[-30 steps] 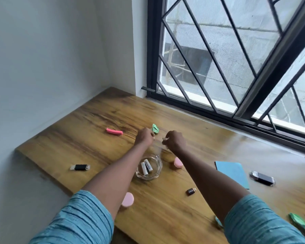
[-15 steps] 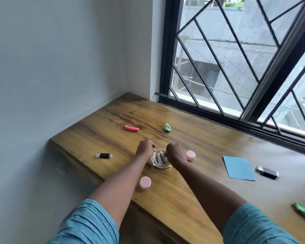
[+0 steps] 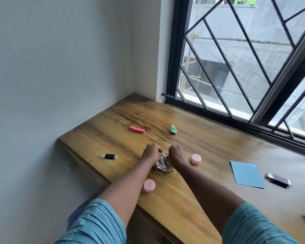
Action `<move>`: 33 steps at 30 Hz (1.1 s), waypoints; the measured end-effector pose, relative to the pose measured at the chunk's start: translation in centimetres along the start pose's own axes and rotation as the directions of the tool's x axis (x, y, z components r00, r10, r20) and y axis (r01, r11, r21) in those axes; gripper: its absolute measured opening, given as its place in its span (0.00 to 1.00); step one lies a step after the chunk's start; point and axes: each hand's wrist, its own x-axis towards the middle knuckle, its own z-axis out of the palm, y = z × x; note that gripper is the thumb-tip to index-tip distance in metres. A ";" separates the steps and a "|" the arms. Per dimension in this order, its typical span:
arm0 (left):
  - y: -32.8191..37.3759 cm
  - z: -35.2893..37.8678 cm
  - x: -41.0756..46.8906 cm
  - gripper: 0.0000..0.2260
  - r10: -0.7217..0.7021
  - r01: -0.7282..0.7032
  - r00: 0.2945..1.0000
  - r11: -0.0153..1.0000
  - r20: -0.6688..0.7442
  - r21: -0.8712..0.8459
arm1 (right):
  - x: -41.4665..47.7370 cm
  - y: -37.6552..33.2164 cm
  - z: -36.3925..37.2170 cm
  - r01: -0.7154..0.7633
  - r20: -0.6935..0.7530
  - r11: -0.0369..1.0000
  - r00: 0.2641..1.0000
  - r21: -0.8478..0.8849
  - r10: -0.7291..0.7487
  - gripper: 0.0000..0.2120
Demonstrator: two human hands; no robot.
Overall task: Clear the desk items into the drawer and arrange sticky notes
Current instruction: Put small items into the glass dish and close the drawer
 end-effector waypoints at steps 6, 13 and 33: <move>1.0 -0.5 -0.5 0.10 -0.023 0.023 0.999 0.999 -0.024 -0.031 | 0.3 -0.2 -0.2 -0.018 0.006 1.000 1.000 0.019 0.018 0.12; -0.5 -1.3 -1.4 0.09 -0.062 0.059 0.996 0.997 -0.063 -0.054 | -1.5 -0.5 0.5 -0.080 -0.109 0.993 0.990 0.087 0.089 0.12; -22.4 -5.4 -11.0 0.14 -0.643 0.521 0.765 0.606 0.014 -0.602 | -15.4 -13.6 15.5 -0.051 -0.315 0.865 0.919 0.500 0.236 0.07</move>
